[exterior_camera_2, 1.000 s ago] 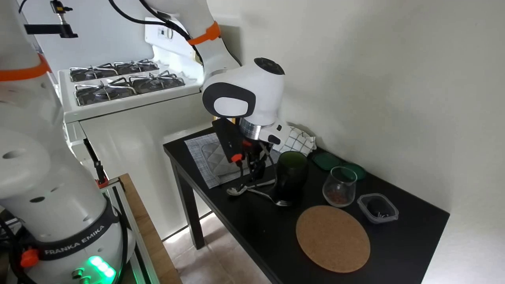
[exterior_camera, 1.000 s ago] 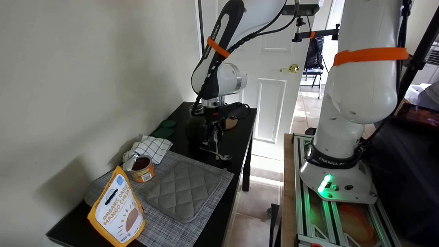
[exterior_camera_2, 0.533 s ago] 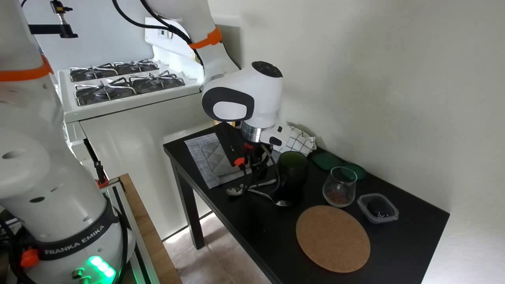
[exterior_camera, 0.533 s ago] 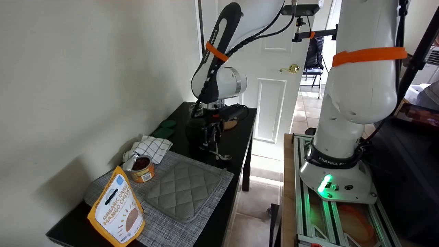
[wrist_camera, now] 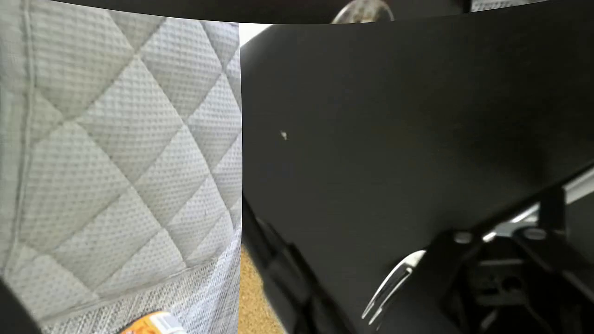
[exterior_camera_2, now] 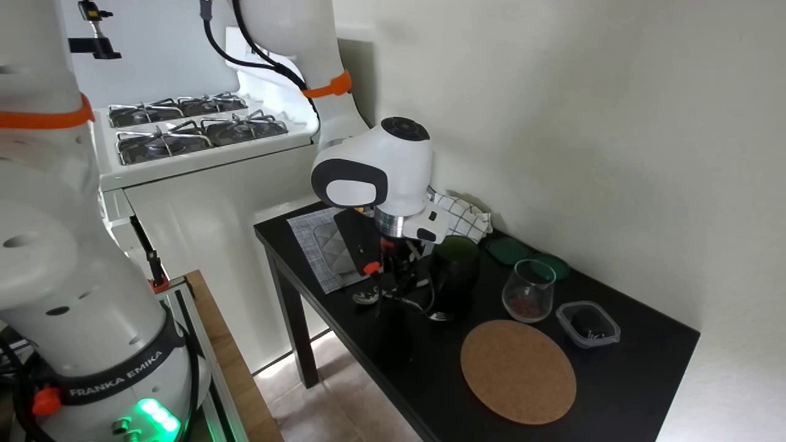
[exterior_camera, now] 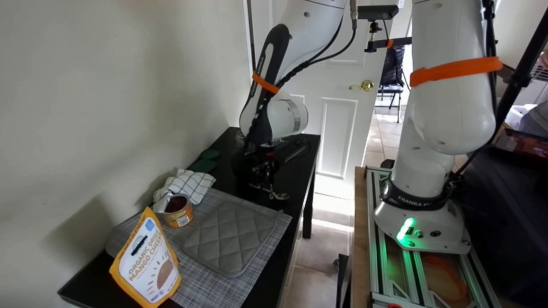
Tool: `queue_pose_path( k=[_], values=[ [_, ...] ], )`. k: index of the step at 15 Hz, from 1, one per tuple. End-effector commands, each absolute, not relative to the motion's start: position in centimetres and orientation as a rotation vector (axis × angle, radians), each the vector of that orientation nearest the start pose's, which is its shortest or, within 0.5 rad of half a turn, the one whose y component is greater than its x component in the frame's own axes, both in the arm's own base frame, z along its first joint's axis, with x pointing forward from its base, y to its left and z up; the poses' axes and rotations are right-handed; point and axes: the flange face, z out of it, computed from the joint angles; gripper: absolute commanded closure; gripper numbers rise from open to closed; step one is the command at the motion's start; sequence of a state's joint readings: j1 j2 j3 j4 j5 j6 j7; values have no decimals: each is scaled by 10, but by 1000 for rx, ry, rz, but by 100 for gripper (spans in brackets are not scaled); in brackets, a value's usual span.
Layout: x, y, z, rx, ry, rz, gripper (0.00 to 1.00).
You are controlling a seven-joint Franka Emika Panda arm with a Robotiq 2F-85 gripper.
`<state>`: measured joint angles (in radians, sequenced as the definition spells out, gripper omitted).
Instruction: Put the spoon inside the glass
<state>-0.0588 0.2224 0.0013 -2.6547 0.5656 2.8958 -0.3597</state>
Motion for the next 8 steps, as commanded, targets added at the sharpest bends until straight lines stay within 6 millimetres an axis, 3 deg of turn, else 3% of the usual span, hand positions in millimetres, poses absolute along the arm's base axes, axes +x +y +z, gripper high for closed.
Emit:
queue_pose_path(
  k=[1,5,8],
  values=[
    [410,-48,151,-2979,364,-77,26],
    [415,-40,156,-2963,341,-110,20],
    [419,-39,160,-2960,326,-126,23]
  ],
)
